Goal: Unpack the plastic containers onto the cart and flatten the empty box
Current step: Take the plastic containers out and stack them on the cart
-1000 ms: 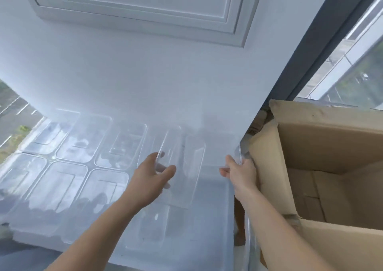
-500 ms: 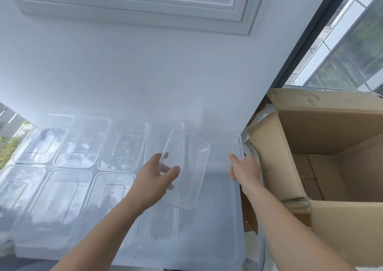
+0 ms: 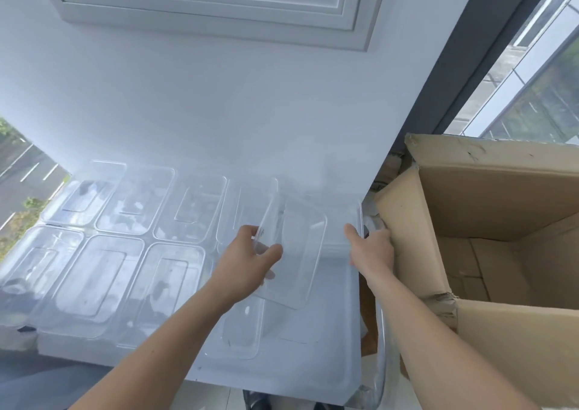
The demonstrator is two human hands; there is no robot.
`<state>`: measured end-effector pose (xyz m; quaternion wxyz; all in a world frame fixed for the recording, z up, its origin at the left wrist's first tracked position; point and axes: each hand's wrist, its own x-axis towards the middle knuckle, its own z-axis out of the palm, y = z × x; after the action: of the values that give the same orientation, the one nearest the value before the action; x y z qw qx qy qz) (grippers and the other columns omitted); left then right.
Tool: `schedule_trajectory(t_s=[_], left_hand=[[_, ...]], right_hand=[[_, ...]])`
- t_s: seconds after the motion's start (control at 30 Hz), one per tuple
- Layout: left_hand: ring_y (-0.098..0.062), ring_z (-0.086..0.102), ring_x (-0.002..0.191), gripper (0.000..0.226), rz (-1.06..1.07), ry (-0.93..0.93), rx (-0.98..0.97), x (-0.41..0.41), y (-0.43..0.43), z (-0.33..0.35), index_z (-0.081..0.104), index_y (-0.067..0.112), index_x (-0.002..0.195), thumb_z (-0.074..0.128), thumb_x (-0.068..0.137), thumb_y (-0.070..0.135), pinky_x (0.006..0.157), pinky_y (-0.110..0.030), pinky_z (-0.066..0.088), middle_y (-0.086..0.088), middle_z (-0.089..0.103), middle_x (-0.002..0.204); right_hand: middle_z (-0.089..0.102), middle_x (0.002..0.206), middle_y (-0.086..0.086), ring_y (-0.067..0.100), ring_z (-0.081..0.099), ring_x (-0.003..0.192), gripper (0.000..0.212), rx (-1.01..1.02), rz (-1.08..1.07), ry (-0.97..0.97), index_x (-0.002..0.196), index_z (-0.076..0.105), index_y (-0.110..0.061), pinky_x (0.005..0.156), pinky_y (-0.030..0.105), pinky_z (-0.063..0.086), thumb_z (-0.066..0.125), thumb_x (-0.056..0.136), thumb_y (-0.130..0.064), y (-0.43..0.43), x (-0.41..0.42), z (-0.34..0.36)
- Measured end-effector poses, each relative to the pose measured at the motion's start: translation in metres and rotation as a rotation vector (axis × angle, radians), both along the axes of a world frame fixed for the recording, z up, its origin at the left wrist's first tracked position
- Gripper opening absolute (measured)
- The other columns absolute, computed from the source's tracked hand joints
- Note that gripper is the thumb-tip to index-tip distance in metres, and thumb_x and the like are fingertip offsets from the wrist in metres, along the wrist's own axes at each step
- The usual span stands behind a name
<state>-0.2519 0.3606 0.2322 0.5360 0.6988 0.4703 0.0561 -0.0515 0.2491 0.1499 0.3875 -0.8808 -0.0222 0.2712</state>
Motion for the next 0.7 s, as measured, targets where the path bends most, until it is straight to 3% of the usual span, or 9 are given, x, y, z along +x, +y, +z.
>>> schedule_trajectory(t_s=[0.1, 0.2, 0.27, 0.4, 0.5, 0.6, 0.7], left_hand=[[-0.013, 0.071, 0.070, 0.040, 0.048, -0.030, -0.037, 0.005, -0.007, 0.005, 0.045, 0.014, 0.124, 0.064, 0.092, 0.026, 0.062, -0.028, 0.053, 0.000, 0.065, 0.104], [-0.018, 0.073, 0.070, 0.034, 0.055, -0.060, -0.067, 0.009, -0.018, 0.008, 0.047, 0.015, 0.119, 0.065, 0.091, 0.024, 0.061, -0.031, 0.054, -0.006, 0.065, 0.107], [-0.021, 0.073, 0.072, 0.031, 0.053, -0.068, -0.078, 0.010, -0.026, 0.009, 0.049, 0.016, 0.117, 0.066, 0.091, 0.023, 0.062, -0.033, 0.054, -0.008, 0.065, 0.107], [-0.019, 0.073, 0.070, 0.033, 0.035, -0.073, -0.085, 0.009, -0.043, 0.008, 0.054, 0.017, 0.120, 0.068, 0.091, 0.024, 0.062, -0.032, 0.053, -0.004, 0.065, 0.105], [-0.020, 0.073, 0.073, 0.047, 0.004, -0.078, -0.122, 0.009, -0.051, 0.007, 0.056, 0.020, 0.124, 0.071, 0.081, 0.032, 0.063, -0.030, 0.053, -0.002, 0.066, 0.105], [-0.020, 0.072, 0.071, 0.050, -0.022, -0.070, -0.174, 0.007, -0.055, 0.002, 0.057, 0.021, 0.127, 0.073, 0.080, 0.031, 0.065, -0.032, 0.054, -0.005, 0.067, 0.102], [-0.017, 0.070, 0.067, 0.059, -0.036, -0.065, -0.252, 0.001, -0.055, -0.005, 0.059, 0.022, 0.125, 0.070, 0.069, 0.035, 0.066, -0.034, 0.054, -0.005, 0.068, 0.093]], right_hand=[[0.057, 0.121, 0.002, 0.022, 0.061, 0.091, 0.068, -0.035, 0.096, -0.228, 0.136, 0.040, -0.012, 0.074, 0.038, 0.051, 0.054, 0.089, -0.060, -0.014, -0.005, 0.023], [0.047, 0.140, -0.001, 0.023, 0.059, 0.104, 0.066, -0.072, 0.194, -0.303, 0.138, 0.040, -0.015, 0.085, 0.043, 0.052, 0.050, 0.091, -0.062, -0.025, -0.008, 0.042], [0.052, 0.134, -0.001, 0.022, 0.059, 0.102, 0.060, -0.091, 0.247, -0.267, 0.131, 0.045, -0.015, 0.084, 0.042, 0.052, 0.048, 0.092, -0.061, -0.032, -0.009, 0.051], [0.060, 0.101, 0.013, 0.026, 0.062, 0.093, 0.047, 0.055, 0.269, -0.120, 0.108, 0.054, -0.010, 0.086, 0.044, 0.050, 0.047, 0.096, -0.055, -0.046, -0.016, 0.062], [0.065, 0.089, 0.004, 0.018, 0.065, 0.076, 0.046, 0.221, 0.282, 0.060, 0.092, 0.055, -0.008, 0.077, 0.041, 0.050, 0.048, 0.098, -0.053, -0.052, -0.026, 0.061], [0.070, 0.090, 0.001, 0.011, 0.063, 0.065, 0.032, 0.308, 0.309, 0.144, 0.109, 0.061, -0.016, 0.061, 0.026, 0.045, 0.058, 0.096, -0.045, -0.058, -0.033, 0.053], [0.075, 0.088, -0.003, 0.016, 0.068, 0.071, 0.035, 0.328, 0.336, 0.132, 0.121, 0.057, -0.025, 0.067, 0.029, 0.054, 0.065, 0.093, -0.043, -0.065, -0.032, 0.044]])
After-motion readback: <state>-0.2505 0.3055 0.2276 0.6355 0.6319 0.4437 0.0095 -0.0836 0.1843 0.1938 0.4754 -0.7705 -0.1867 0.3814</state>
